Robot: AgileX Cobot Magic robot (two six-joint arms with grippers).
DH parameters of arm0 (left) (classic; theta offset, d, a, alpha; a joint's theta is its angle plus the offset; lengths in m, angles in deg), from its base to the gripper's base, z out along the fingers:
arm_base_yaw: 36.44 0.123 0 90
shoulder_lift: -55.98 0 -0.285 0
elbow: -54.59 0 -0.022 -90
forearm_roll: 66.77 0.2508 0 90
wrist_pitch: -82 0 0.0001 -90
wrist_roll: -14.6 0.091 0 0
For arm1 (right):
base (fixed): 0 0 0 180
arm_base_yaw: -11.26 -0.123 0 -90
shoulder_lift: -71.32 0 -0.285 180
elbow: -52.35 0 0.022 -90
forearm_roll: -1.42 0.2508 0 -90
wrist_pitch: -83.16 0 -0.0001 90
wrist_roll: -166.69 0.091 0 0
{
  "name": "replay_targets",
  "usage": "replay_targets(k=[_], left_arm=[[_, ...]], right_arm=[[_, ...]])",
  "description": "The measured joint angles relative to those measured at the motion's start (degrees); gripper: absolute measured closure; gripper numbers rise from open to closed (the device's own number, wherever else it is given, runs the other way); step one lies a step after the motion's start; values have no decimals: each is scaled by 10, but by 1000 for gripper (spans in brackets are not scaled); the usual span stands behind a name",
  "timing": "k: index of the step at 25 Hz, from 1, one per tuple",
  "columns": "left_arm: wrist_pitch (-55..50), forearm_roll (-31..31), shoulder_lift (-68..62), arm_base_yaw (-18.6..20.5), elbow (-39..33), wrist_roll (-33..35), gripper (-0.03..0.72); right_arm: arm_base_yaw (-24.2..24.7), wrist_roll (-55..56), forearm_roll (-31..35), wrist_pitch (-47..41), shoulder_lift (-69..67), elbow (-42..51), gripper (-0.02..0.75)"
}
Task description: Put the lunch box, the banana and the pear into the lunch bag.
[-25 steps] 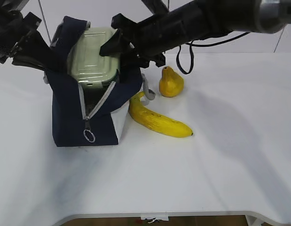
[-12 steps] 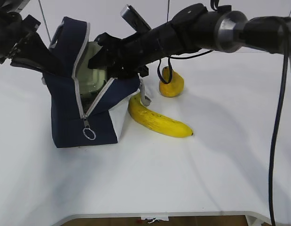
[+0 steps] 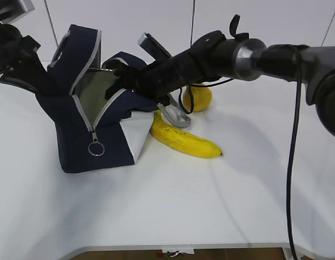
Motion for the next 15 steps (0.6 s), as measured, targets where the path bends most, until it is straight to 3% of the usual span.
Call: replay_targets(k=[9, 15], left_arm=[[0, 3, 0, 0, 0, 0, 694], [0, 4, 0, 0, 0, 0, 694]], right_arm=[[0, 10, 9, 2, -26, -12, 344], [0, 13, -1, -51, -27, -64, 199]])
